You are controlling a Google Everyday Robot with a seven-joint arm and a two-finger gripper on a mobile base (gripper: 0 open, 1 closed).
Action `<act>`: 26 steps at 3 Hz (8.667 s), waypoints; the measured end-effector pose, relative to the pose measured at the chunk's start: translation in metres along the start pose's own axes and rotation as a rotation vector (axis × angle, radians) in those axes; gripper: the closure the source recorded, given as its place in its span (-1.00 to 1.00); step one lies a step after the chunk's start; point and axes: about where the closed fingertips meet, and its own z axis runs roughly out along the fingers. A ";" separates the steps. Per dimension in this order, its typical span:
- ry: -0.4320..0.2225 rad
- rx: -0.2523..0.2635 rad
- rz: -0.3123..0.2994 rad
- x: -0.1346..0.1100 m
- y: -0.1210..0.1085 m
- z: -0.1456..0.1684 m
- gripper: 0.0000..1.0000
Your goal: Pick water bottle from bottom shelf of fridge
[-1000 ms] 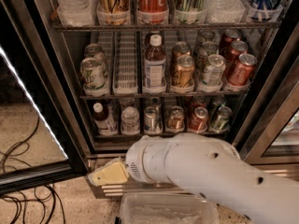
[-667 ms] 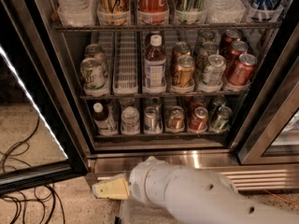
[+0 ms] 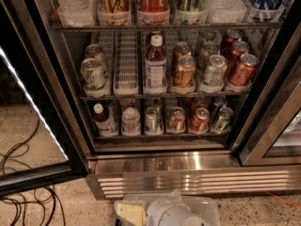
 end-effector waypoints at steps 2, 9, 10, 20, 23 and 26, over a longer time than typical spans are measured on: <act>-0.058 0.040 0.047 -0.006 -0.012 0.004 -1.00; -0.447 0.134 0.083 -0.094 -0.020 0.076 -1.00; -0.480 0.087 0.020 -0.115 -0.002 0.103 -1.00; -0.701 0.162 -0.151 -0.182 0.013 0.206 -0.60; -0.773 0.229 -0.169 -0.193 0.005 0.202 -0.48; -0.783 0.254 -0.158 -0.183 0.004 0.187 -0.34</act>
Offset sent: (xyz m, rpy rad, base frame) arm 0.0152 -0.0078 -0.0101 0.0356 -0.0429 -0.0797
